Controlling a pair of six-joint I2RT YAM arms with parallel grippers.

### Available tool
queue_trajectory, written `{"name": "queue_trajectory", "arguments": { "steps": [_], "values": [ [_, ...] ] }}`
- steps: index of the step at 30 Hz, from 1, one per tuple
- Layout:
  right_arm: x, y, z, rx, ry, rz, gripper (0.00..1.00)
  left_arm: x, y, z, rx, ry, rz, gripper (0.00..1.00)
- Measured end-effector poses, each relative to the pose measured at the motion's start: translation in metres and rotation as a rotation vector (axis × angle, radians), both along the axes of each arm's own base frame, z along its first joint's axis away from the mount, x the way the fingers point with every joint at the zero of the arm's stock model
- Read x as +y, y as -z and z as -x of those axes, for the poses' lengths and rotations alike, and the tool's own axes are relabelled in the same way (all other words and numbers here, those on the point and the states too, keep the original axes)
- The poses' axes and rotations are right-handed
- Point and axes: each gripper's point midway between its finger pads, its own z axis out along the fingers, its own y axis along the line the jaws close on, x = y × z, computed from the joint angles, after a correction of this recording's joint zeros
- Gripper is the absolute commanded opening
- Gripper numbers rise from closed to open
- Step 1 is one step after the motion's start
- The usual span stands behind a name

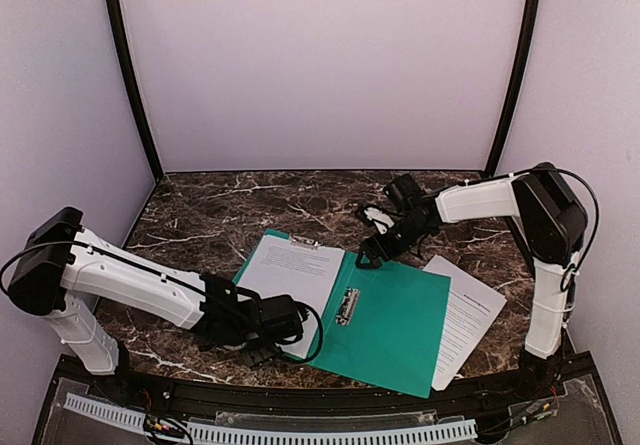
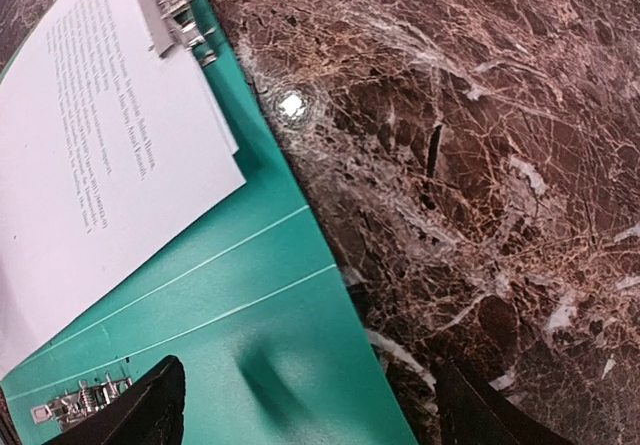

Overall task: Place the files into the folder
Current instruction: Rotate the folder with some files at the center of the board.

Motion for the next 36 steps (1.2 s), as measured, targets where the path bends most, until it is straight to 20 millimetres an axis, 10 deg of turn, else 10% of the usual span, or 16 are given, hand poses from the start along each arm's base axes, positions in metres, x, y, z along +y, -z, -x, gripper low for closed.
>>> {"name": "queue_trajectory", "arguments": {
  "steps": [11,25,29,36],
  "values": [
    [-0.001,0.001,0.002,0.009,0.046,-0.033,0.8,0.05,0.001,-0.082,0.01,-0.28,0.023,0.73],
    [-0.008,-0.003,0.013,0.064,0.205,-0.097,0.81,0.05,0.001,-0.216,0.012,-0.495,0.187,0.71],
    [-0.008,-0.003,0.013,0.07,0.224,-0.098,0.81,0.055,0.001,-0.213,0.045,-0.504,0.21,0.73],
    [-0.006,-0.003,0.013,0.076,0.244,-0.093,0.82,0.073,-0.031,-0.148,0.121,-0.5,0.248,0.78]
  ]
}}
